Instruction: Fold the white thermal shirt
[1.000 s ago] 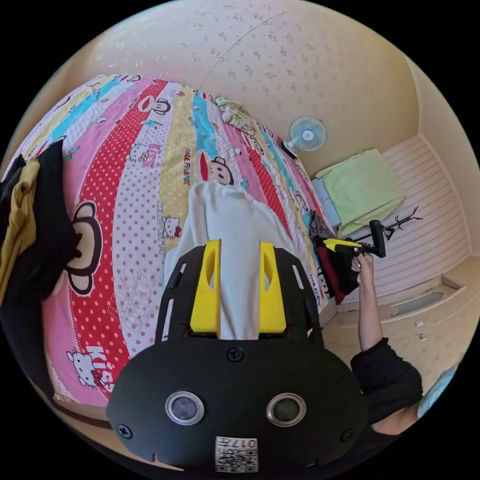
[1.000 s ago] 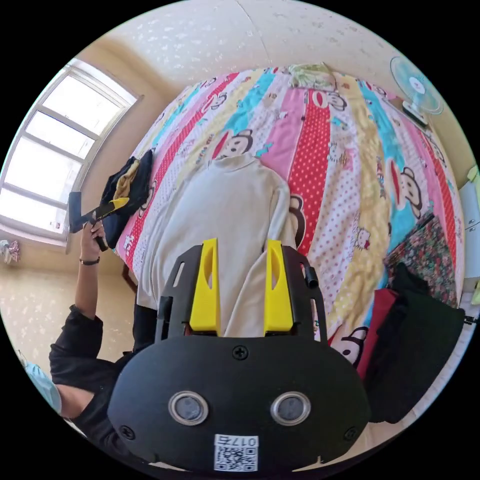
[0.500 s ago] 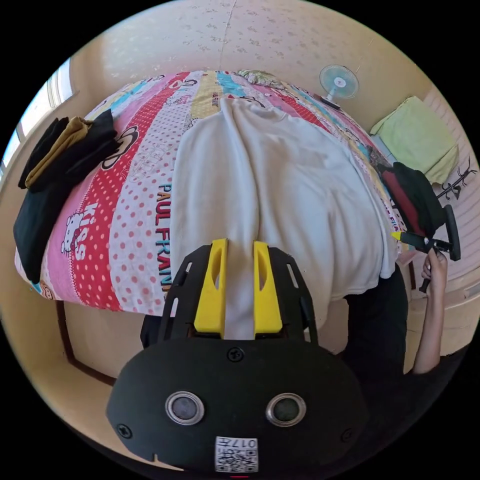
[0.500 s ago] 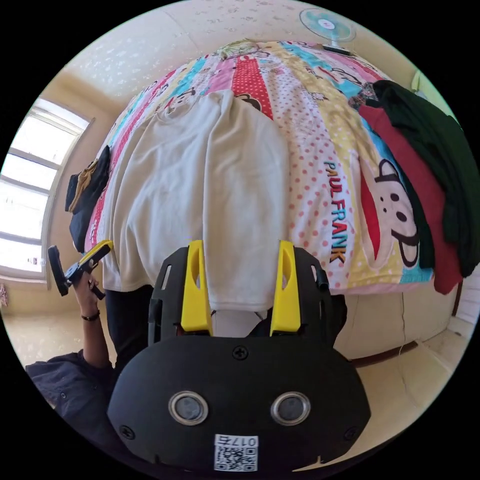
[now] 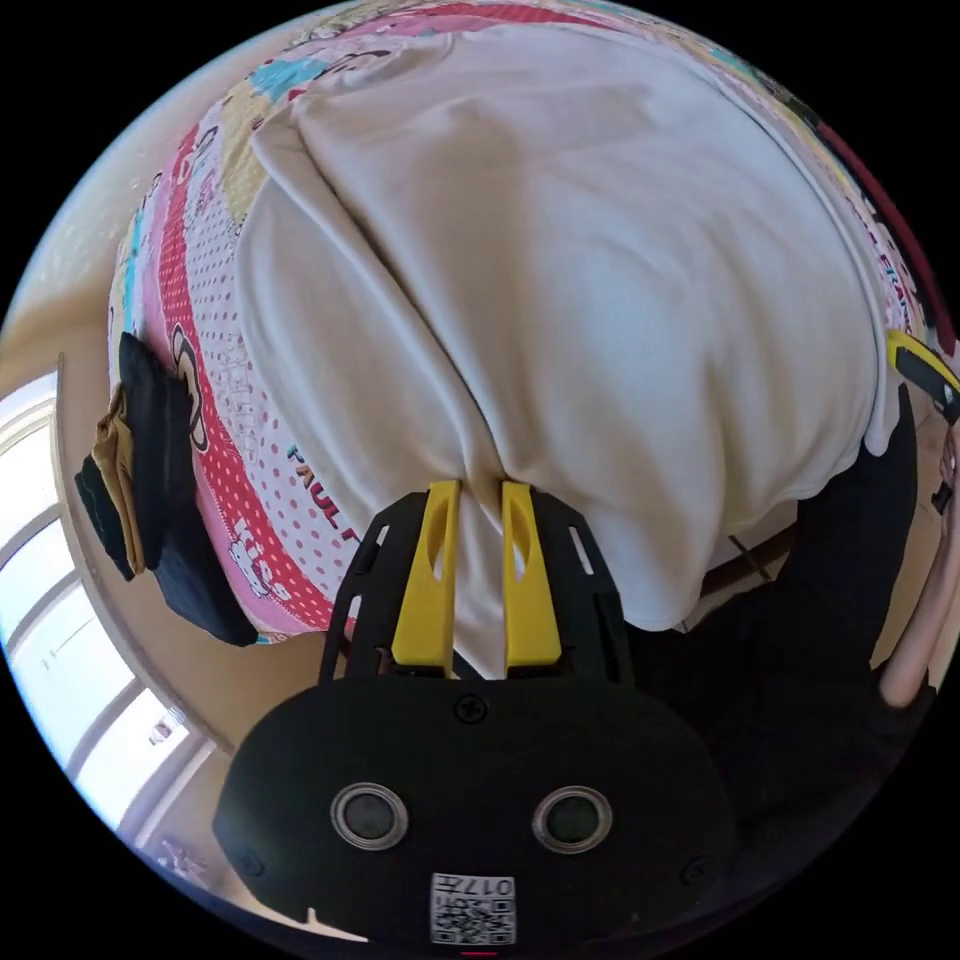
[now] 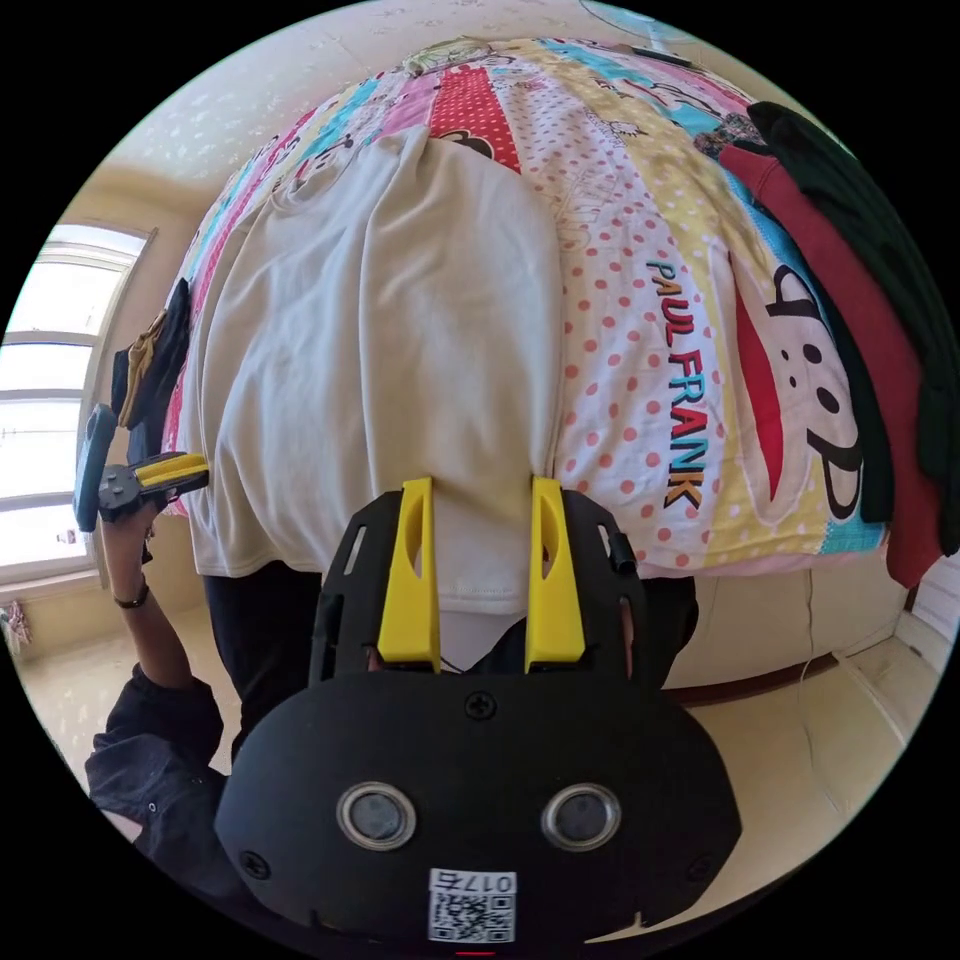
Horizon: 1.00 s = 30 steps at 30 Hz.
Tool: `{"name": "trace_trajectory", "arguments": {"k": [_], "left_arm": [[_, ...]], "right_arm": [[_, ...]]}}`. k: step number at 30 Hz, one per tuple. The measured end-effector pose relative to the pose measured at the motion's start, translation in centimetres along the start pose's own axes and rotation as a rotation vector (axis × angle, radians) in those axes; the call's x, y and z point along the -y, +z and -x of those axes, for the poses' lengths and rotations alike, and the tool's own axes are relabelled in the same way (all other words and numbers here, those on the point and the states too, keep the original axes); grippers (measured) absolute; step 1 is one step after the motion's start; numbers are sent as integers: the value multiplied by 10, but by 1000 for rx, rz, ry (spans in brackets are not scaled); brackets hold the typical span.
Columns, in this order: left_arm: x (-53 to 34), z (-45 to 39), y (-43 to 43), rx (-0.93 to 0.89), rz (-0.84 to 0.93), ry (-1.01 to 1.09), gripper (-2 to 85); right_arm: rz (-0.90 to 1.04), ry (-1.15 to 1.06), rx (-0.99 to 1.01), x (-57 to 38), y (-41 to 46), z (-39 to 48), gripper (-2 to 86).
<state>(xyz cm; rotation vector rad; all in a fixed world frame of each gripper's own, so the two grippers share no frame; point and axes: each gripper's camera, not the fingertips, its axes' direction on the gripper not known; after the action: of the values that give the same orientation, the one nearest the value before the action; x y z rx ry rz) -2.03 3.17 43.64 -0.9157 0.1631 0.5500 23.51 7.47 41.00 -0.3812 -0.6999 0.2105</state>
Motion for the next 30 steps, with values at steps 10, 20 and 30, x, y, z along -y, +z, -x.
{"name": "trace_trajectory", "arguments": {"k": [10, 20, 30], "left_arm": [[13, -36, 21, 118, 44, 113, 66], [-11, -47, 37, 126, -11, 89, 65], [-56, -65, 49, 275, -95, 56, 55]], "right_arm": [[18, 76, 68, 10, 8, -41, 124], [45, 114, 7, 16, 19, -54, 114], [62, 125, -46, 9, 25, -62, 113]]}}
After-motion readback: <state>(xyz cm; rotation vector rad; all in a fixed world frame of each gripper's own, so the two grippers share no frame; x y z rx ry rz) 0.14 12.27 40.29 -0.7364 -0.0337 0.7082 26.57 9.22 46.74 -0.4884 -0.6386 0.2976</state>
